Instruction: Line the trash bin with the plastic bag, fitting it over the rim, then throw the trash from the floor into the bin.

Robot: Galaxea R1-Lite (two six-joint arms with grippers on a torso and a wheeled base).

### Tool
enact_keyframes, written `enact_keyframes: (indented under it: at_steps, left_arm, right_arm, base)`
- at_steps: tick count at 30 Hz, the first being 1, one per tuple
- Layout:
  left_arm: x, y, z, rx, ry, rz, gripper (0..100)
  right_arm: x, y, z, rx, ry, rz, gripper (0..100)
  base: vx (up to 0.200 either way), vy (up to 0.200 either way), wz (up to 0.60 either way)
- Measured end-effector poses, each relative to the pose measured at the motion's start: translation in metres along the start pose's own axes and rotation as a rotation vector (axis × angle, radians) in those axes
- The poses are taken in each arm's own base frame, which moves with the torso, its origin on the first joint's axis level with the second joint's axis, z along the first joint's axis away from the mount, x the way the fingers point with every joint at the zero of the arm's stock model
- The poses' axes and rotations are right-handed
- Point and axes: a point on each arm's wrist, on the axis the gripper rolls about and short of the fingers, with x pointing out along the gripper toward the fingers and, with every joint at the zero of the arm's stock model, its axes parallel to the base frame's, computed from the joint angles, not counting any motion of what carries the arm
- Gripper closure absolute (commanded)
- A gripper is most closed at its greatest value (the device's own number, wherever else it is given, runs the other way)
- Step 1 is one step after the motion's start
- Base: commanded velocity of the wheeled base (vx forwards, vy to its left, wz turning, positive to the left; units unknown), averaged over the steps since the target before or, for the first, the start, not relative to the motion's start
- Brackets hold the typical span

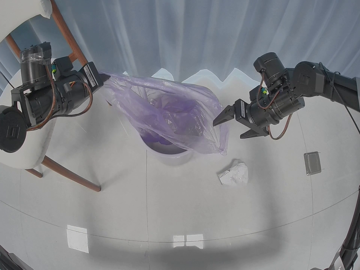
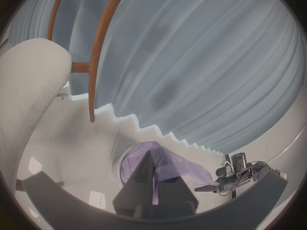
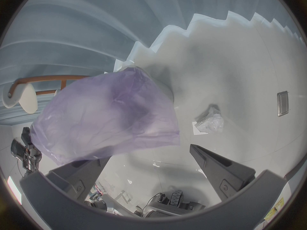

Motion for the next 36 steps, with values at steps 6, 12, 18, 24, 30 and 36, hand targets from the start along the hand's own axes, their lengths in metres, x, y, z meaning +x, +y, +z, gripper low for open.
enact_keyframes:
  at_steps: [6, 12, 18, 24, 30, 36]
  left_arm:
    - [0.000, -0.001, 0.000, 0.001, 0.000, -0.003, 100]
    - [-0.001, -0.002, 0.000, 0.001, 0.000, -0.006, 100]
    - [-0.001, -0.004, 0.000, 0.000, 0.000, -0.010, 100]
    - [-0.003, -0.005, 0.000, -0.017, 0.000, -0.012, 100]
    - [-0.007, -0.008, 0.000, -0.061, 0.004, -0.020, 100]
    - [-0.011, -0.010, -0.003, -0.085, 0.038, -0.010, 100]
  right_arm:
    - [-0.003, -0.001, 0.001, -0.008, -0.002, 0.011, 0]
    - [-0.005, -0.001, 0.002, -0.011, -0.006, 0.017, 0]
    - [-0.005, 0.001, 0.001, 0.013, -0.009, 0.025, 0]
    - [-0.003, 0.009, -0.003, 0.191, -0.001, 0.016, 0]
    - [0.002, 0.007, -0.005, 0.157, -0.012, -0.036, 0]
    - [0.018, 0.001, -0.004, -0.070, 0.005, -0.064, 0]
  base:
    - [0.000, 0.000, 0.00]
    - [0.000, 0.000, 0.00]
    - [0.000, 0.000, 0.00]
    - [0.000, 0.000, 0.00]
    - [0.000, 0.000, 0.00]
    - [0.000, 0.000, 0.00]
